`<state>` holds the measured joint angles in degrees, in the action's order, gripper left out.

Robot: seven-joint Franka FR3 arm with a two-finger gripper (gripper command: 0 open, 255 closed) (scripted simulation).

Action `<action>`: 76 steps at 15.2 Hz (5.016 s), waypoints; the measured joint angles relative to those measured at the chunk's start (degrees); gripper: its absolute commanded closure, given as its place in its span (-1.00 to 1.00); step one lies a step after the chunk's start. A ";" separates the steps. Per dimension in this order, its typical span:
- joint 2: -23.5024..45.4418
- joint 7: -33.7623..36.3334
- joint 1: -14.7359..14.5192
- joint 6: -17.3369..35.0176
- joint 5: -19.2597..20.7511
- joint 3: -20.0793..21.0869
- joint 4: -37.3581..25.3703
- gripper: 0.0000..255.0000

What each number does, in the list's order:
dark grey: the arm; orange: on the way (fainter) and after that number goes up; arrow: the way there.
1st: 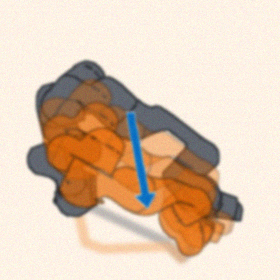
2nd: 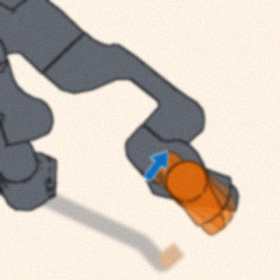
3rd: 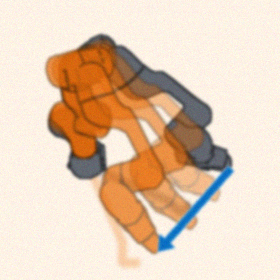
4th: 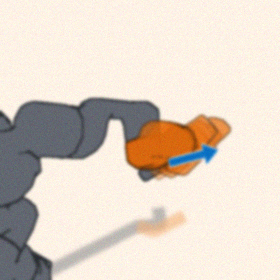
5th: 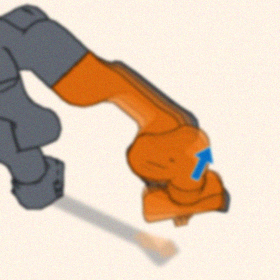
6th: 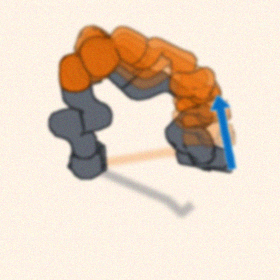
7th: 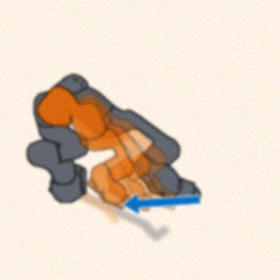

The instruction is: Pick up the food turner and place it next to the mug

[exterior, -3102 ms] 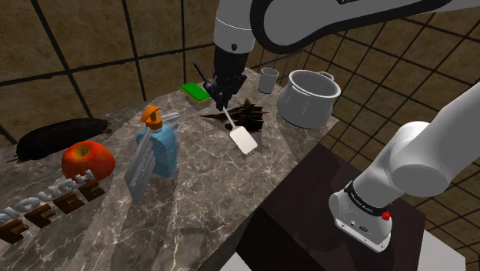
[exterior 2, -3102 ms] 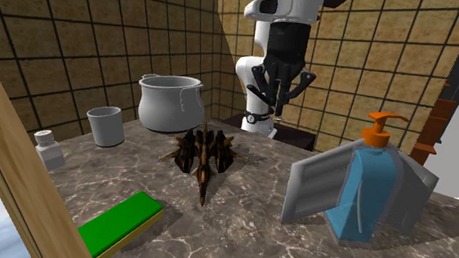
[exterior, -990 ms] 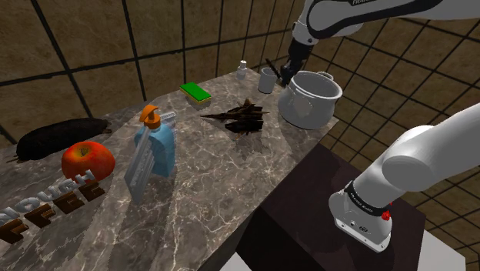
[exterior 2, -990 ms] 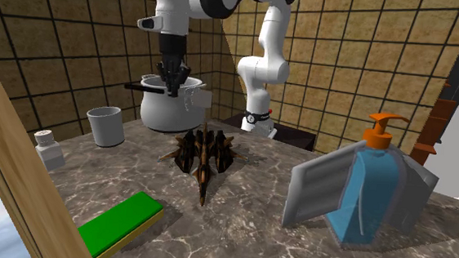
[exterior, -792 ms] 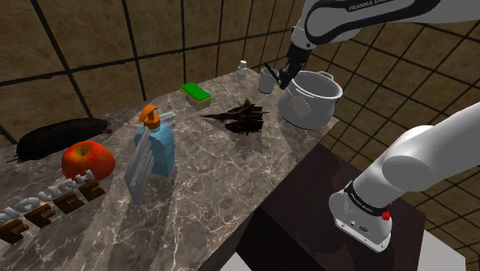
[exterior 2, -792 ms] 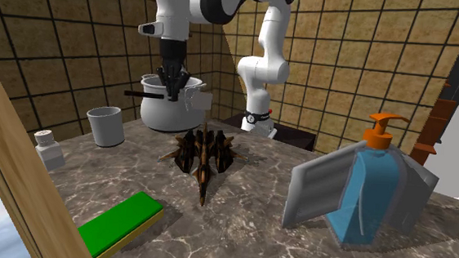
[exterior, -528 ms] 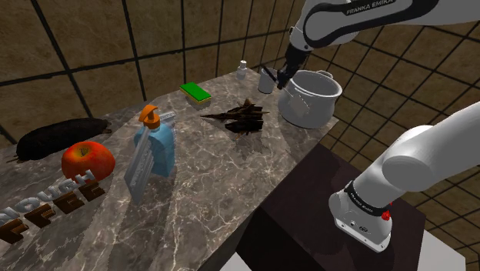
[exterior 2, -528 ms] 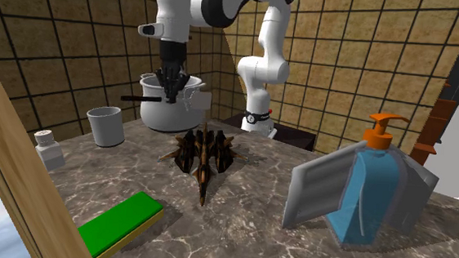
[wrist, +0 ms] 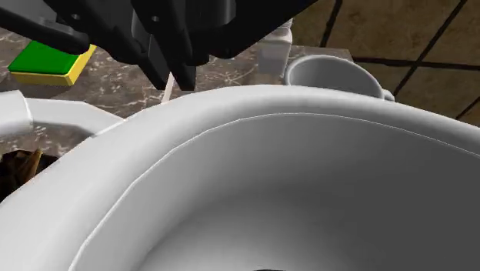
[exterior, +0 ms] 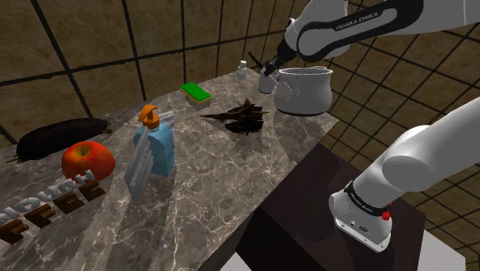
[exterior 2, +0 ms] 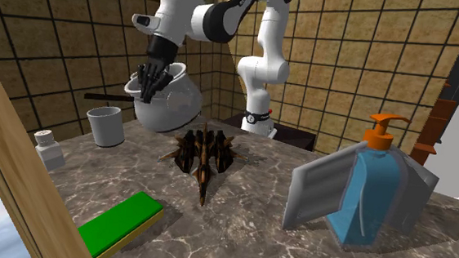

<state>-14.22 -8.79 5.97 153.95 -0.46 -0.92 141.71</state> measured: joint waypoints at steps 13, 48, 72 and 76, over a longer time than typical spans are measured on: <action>10.27 20.19 3.12 -23.79 1.25 2.86 -19.39 -1.00; 21.56 4.82 3.13 -13.47 -9.57 2.73 -13.78 -1.00; 18.91 5.62 3.13 -17.36 -8.98 2.63 -15.11 1.00; 17.21 6.07 3.22 -20.60 -8.56 2.50 -16.67 1.00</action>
<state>2.99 -2.72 9.19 133.35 -9.02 1.58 125.04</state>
